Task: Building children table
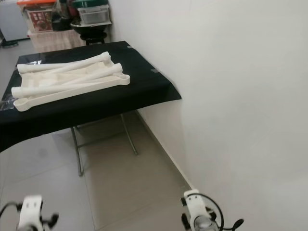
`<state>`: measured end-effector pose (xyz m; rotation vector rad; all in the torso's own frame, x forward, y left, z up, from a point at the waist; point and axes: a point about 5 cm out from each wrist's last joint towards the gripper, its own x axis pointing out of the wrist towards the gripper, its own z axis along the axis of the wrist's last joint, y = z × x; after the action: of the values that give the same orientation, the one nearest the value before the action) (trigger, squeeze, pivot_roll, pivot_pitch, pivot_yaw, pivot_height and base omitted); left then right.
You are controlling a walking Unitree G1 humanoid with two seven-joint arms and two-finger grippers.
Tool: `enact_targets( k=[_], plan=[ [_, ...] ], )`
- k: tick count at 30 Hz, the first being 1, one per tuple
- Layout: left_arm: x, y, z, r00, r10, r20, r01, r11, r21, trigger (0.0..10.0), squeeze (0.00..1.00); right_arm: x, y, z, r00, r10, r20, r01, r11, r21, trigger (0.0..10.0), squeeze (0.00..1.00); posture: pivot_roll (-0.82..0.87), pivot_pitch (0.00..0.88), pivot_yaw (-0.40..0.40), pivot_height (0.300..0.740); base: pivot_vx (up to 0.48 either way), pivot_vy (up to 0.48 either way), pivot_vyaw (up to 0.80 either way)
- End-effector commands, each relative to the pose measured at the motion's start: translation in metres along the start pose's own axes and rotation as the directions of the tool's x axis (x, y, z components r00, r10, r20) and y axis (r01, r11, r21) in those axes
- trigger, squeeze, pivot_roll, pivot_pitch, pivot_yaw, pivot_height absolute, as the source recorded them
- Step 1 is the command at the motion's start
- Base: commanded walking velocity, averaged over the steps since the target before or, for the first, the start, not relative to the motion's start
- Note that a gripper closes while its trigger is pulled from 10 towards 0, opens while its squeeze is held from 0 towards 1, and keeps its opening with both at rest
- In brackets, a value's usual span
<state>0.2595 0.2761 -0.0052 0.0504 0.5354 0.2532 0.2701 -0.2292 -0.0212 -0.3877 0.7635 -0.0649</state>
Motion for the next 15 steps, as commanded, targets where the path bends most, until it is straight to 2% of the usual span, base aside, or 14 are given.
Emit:
enact_targets(
  k=[1, 2, 3, 4, 6, 8, 9, 10, 12, 15],
  plan=[
    [0.006, -0.014, 0.036, 0.985, -0.070, 0.157, 0.076, 0.997, -0.031, 10.0, 0.00, 0.002, -0.003, 0.050, 0.982, -0.013, 0.187, 0.021, 0.999, -0.040, 10.0, 0.00, -0.01, 0.000, -0.007, 0.740, 0.000, 0.000, 0.00],
    [0.006, -0.014, 0.036, 0.985, -0.070, 0.157, 0.076, 0.997, -0.031, 10.0, 0.00, 0.002, -0.003, 0.050, 0.982, -0.013, 0.187, 0.021, 0.999, -0.040, 10.0, 0.00, -0.01, 0.000, -0.007, 0.740, 0.000, 0.000, 0.00],
    [0.006, -0.026, 0.047, 0.967, -0.121, 0.224, 0.126, 0.992, -0.006, 10.0, 0.00, 0.000, 0.000, 0.067, 0.966, 0.001, 0.258, 0.014, 0.998, -0.055, 10.0, 0.00, -0.01, 0.000, -0.008, 0.740, 0.000, 0.000, 0.00],
    [0.006, -0.026, 0.047, 0.967, -0.121, 0.224, 0.126, 0.992, -0.006, 10.0, 0.00, 0.000, 0.000, 0.067, 0.966, 0.001, 0.258, 0.014, 0.998, -0.055, 10.0, 0.00, -0.01, 0.000, -0.008, 0.740, 0.000, 0.000, 0.00],
    [-0.005, -0.064, 0.062, 0.905, -0.257, 0.340, 0.254, 0.966, 0.055, 10.0, 0.00, -0.007, 0.016, 0.095, 0.910, 0.104, 0.402, -0.101, 0.994, -0.028, 10.0, 0.00, -0.02, 0.000, 0.000, 0.740, 0.000, 0.000, 0.00],
    [-0.005, -0.064, 0.062, 0.905, -0.257, 0.340, 0.254, 0.966, 0.055, 10.0, 0.00, -0.007, 0.016, 0.095, 0.910, 0.104, 0.402, -0.101, 0.994, -0.028, 10.0, 0.00, -0.02, 0.000, 0.000, 0.740, 0.000, 0.000, 0.00],
    [-0.014, -0.082, 0.064, 0.870, -0.308, 0.385, 0.304, 0.950, 0.073, 10.0, 0.00, -0.013, 0.022, 0.103, 0.876, 0.133, 0.464, -0.154, 0.988, 0.009, 10.0, 0.00, -0.02, 0.000, 0.007, 0.740, 0.000, 0.000, 0.00],
    [-0.014, -0.082, 0.064, 0.870, -0.308, 0.385, 0.304, 0.950, 0.073, 10.0, 0.00, -0.013, 0.022, 0.103, 0.876, 0.133, 0.464, -0.154, 0.988, 0.009, 10.0, 0.00, -0.02, 0.000, 0.007, 0.740, 0.000, 0.000, 0.00],
    [-0.037, -0.112, 0.067, 0.808, -0.383, 0.449, 0.381, 0.919, 0.097, 10.0, 0.00, -0.031, 0.030, 0.108, 0.808, 0.161, 0.566, -0.225, 0.973, 0.045, 10.0, 0.00, -0.04, 0.000, 0.015, 0.740, 0.000, 0.000, 0.00],
    [-0.044, -0.117, 0.069, 0.791, -0.393, 0.469, 0.388, 0.915, 0.112, 10.0, 0.00, -0.041, 0.033, 0.105, 0.786, 0.160, 0.598, -0.236, 0.970, 0.051, 10.0, 0.00, -0.05, 0.000, 0.015, 0.740, 0.000, 0.000, 0.00]
  ],
)
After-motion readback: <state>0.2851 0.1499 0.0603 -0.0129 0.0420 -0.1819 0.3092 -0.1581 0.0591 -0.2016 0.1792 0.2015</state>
